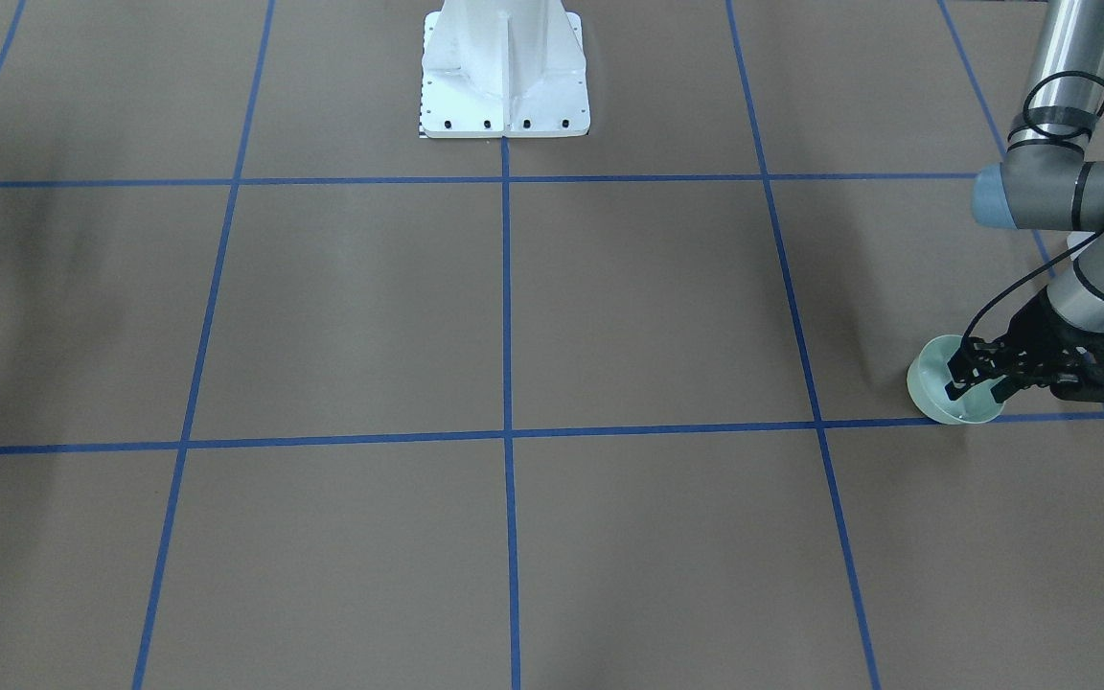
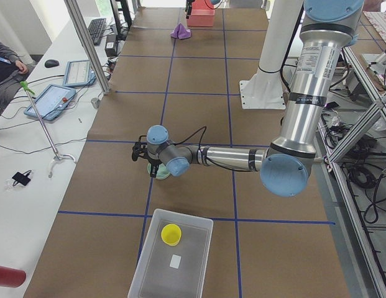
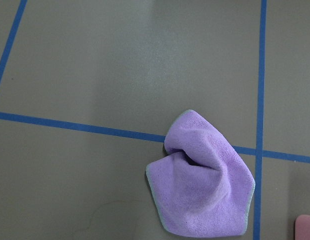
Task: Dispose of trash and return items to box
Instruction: 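Lower the left gripper onto the pale green bowl rim and grasp it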
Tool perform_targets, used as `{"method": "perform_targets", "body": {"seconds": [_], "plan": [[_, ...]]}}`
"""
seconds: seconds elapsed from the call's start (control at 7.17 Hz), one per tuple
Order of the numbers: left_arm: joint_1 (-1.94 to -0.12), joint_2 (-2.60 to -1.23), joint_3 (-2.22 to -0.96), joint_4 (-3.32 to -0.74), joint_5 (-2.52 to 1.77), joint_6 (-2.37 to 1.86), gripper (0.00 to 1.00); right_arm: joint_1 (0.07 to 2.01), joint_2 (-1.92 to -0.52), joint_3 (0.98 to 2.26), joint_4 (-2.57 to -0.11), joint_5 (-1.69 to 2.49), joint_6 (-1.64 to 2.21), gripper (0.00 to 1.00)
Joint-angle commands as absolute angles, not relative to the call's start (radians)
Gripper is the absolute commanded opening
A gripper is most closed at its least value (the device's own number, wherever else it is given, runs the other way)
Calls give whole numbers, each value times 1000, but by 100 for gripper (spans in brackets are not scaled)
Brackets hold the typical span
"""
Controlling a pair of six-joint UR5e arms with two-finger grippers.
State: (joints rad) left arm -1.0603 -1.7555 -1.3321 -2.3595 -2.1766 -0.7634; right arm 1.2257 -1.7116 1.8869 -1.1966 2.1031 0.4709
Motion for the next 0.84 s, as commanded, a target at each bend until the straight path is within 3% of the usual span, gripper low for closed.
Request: {"method": "perform_targets", "body": {"seconds": [0.0, 0.28, 0.56, 0.7], "plan": [[-1048, -1752, -1322, -2399, -2174, -761, 21, 1226, -1712, 1887, -1197, 2103, 471, 100], [-1048, -1752, -1344, -2398, -2184, -761, 21, 1226, -1712, 1888, -1197, 2102, 471, 100], [-1077, -1740, -1384, -2390, -2262, -741, 56, 1226, -1712, 1887, -1197, 2100, 471, 100], [-1130, -1740, -1373, -2370, -2279, -632, 57, 1226, -1712, 1887, -1197, 2100, 471, 100]]}}
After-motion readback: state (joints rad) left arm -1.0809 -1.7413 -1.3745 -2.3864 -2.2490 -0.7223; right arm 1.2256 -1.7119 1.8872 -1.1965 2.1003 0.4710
